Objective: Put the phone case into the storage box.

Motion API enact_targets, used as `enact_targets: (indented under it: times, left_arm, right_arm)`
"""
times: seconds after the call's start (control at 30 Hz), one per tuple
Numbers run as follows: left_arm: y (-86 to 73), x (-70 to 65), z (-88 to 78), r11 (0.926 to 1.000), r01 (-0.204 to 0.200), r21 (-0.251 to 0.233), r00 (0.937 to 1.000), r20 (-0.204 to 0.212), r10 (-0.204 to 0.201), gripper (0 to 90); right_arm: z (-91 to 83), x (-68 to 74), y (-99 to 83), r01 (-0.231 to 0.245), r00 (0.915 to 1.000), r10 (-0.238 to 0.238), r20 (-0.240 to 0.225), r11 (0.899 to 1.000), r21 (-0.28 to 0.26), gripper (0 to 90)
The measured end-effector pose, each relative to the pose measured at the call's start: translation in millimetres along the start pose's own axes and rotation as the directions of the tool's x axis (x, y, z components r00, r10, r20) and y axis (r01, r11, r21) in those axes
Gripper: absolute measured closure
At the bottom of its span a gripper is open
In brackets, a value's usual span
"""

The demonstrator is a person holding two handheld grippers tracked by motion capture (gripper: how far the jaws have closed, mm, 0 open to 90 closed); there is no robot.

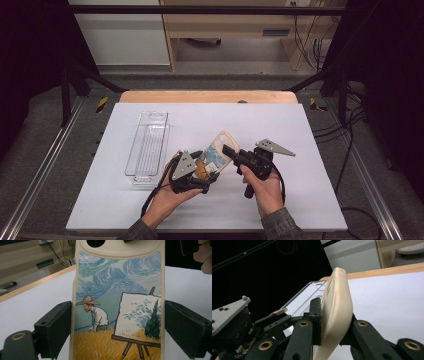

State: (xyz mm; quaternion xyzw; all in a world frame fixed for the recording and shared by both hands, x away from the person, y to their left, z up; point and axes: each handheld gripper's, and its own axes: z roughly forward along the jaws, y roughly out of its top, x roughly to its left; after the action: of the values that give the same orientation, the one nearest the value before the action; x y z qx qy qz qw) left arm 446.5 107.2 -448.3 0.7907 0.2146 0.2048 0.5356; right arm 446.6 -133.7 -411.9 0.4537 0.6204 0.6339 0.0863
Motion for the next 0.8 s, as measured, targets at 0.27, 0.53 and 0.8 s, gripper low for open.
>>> enact_targets:
  times: [0.27, 0.53, 0.8]
  left_arm:
    - [0.0, 0.4, -0.1, 0.9995, 0.016, -0.026, 0.9998, 0.014, -0.016, 10.5]
    - [3.2, -0.7, -3.2, 0.9967, 0.032, -0.075, 0.9993, 0.022, -0.031, 10.2]
    - [6.2, -0.1, -7.0, 0.9909, 0.04, -0.128, 0.9992, 0.007, -0.039, 3.4]
  right_arm:
    - [-1.1, 8.2, 4.6, 0.028, 0.9993, -0.029, -0.026, 1.0, -0.008, 79.9]
    - [-3.4, 26.4, 13.8, 0.129, 0.9914, -0.129, -0.02, 0.992, -0.016, 80.4]
    - [-5.0, 37.5, 25.1, 0.225, 0.9744, -0.225, 0.002, 0.974, -0.023, 84.5]
